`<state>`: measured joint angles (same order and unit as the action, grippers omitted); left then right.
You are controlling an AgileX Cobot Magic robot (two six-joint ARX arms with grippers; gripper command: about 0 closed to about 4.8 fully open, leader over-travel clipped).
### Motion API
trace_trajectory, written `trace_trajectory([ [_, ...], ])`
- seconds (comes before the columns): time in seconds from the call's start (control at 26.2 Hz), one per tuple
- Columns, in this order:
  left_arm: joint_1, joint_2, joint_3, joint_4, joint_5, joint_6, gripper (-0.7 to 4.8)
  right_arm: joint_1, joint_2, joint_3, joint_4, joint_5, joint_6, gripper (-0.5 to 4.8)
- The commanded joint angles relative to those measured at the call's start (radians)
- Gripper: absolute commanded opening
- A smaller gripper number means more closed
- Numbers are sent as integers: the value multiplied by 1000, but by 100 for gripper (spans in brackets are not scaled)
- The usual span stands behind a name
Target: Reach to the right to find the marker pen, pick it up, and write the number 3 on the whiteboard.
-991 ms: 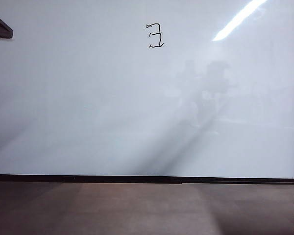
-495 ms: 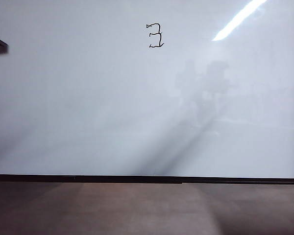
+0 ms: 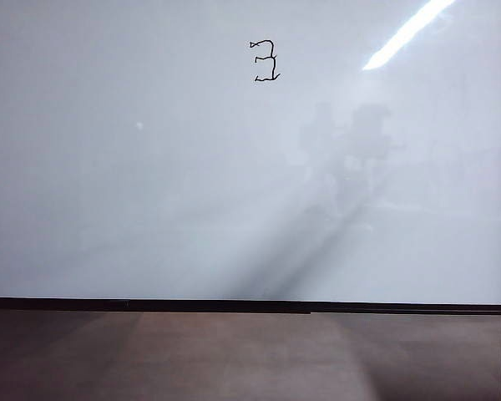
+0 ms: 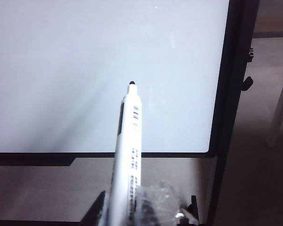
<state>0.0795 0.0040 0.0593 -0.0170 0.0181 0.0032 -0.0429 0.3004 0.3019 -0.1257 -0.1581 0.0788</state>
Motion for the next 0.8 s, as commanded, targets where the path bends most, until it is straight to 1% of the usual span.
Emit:
trace_trajectory([
  [0.04,-11,0,-29,16,-26,9,-5,2,-2,3,14,0,3,1],
  [0.19,-51,0,-51,10,-25,8,-5,1,-2,3,14,-1,3,1],
  [0.3,-83,0,-51,51,-27,19,-5,2,-2,3,13,-1,3,1],
  [0.38,-101,0,-51,66,-56,41,-5,1,-2,3,14,-1,3,1],
  [0.46,-114,0,-51,67,-79,45,-5,2,-2,3,14,-1,3,1],
  [0.72,-115,0,-50,74,-71,45,-1,1,-2,3,14,-1,3,1],
  [0.8,-114,0,-50,78,-86,46,-1,1,-2,3,14,-1,3,1],
])
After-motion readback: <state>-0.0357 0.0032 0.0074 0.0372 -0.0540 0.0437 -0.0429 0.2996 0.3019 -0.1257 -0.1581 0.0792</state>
